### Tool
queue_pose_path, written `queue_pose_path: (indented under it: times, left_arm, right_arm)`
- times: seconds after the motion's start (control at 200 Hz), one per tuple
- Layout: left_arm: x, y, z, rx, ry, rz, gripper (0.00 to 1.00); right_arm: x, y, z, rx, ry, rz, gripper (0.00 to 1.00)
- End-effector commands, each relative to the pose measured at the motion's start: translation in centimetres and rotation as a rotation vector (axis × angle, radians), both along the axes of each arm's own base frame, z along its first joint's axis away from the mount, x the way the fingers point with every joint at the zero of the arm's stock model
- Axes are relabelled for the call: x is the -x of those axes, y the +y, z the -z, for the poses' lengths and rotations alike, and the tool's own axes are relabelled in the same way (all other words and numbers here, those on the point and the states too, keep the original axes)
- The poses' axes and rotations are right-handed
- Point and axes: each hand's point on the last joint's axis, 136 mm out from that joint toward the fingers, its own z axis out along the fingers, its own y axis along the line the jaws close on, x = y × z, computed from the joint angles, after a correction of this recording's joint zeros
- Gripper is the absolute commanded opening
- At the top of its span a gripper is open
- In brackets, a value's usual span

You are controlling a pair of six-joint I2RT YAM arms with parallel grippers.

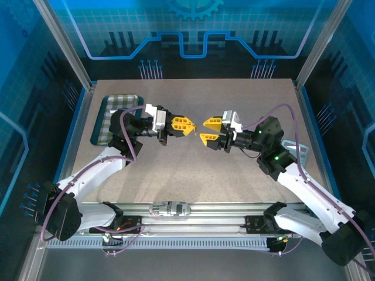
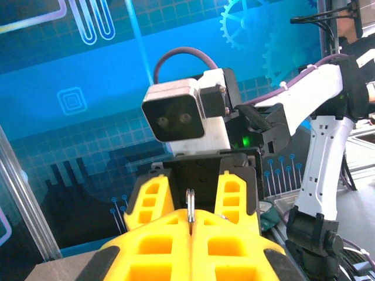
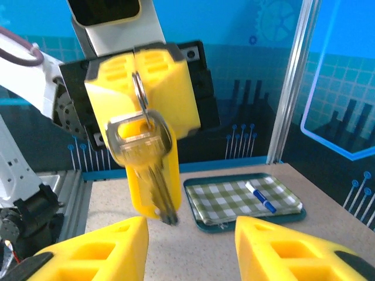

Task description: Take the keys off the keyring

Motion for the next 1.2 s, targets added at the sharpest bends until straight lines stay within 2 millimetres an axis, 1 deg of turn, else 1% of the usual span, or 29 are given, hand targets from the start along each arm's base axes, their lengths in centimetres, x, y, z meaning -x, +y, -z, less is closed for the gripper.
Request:
queue_pose_path:
  times: [0.0, 0.1, 0.215, 0.275, 0.36, 0.455, 0.56, 0.565, 0.575, 0.63, 0.816, 0.906, 1.016, 1.031, 1.071, 1.146, 1.191]
  left_arm:
    - [1.3, 0.5, -1.1, 0.004, -0.058, 0.031, 0.00]
    - [1.5, 0.6, -1.0, 0.009, -0.058, 0.039, 0.00]
    - [1.7, 0.7, -1.2, 0.022, -0.060, 0.047, 0.00]
    - [1.7, 0.7, -1.2, 0.026, -0.058, 0.054, 0.00]
    - [1.8, 0.7, -1.3, 0.032, -0.060, 0.060, 0.00]
    - [1.7, 0.6, -1.2, 0.031, -0.056, 0.064, 0.00]
    - [1.7, 0.6, -1.2, 0.033, -0.051, 0.068, 0.00]
    - [1.7, 0.6, -1.2, 0.032, -0.051, 0.070, 0.00]
    - [1.7, 0.6, -1.2, 0.032, -0.050, 0.071, 0.00]
    - [1.7, 0.6, -1.2, 0.034, -0.048, 0.073, 0.00]
    - [1.6, 0.5, -0.9, 0.038, -0.039, 0.072, 0.00]
    - [1.7, 0.6, -0.9, 0.039, -0.039, 0.072, 0.00]
    - [1.7, 0.6, -1.0, 0.041, -0.041, 0.070, 0.00]
    - [1.7, 0.6, -1.0, 0.041, -0.041, 0.070, 0.00]
    - [1.7, 0.6, -1.0, 0.041, -0.042, 0.071, 0.00]
    - [1.7, 0.6, -0.9, 0.043, -0.040, 0.071, 0.00]
    - [1.7, 0.6, -0.9, 0.046, -0.042, 0.069, 0.00]
  right_arm:
    - [0.8, 0.2, -2.7, -0.078, -0.026, -0.071, 0.45]
    - [1.0, 0.4, -3.3, -0.114, -0.010, -0.113, 0.44]
    - [1.2, 0.8, -3.9, -0.133, 0.002, -0.149, 0.38]
    - [1.3, 0.9, -3.9, -0.137, 0.013, -0.166, 0.38]
    - [1.4, 1.1, -3.9, -0.144, 0.024, -0.178, 0.44]
    - [1.4, 1.2, -4.2, -0.159, 0.021, -0.180, 0.47]
    - [1.4, 1.7, -4.1, -0.162, 0.031, -0.189, 0.47]
    - [1.5, 1.6, -4.7, -0.167, 0.019, -0.191, 0.46]
    - [1.6, 1.6, -5.1, -0.172, 0.011, -0.193, 0.46]
    - [1.8, 1.9, -5.4, -0.176, 0.006, -0.206, 0.46]
    - [2.4, 2.7, -5.7, -0.181, -0.002, -0.243, 0.50]
    - [2.7, 3.0, -5.7, -0.181, -0.007, -0.257, 0.50]
    - [3.0, 3.1, -5.6, -0.181, -0.007, -0.278, 0.53]
    - [3.0, 3.1, -5.6, -0.180, -0.006, -0.279, 0.53]
    - [3.0, 3.2, -5.6, -0.181, -0.006, -0.279, 0.47]
    - [2.8, 3.3, -5.4, -0.172, 0.001, -0.271, 0.39]
    - [2.7, 3.3, -5.4, -0.169, 0.004, -0.264, 0.38]
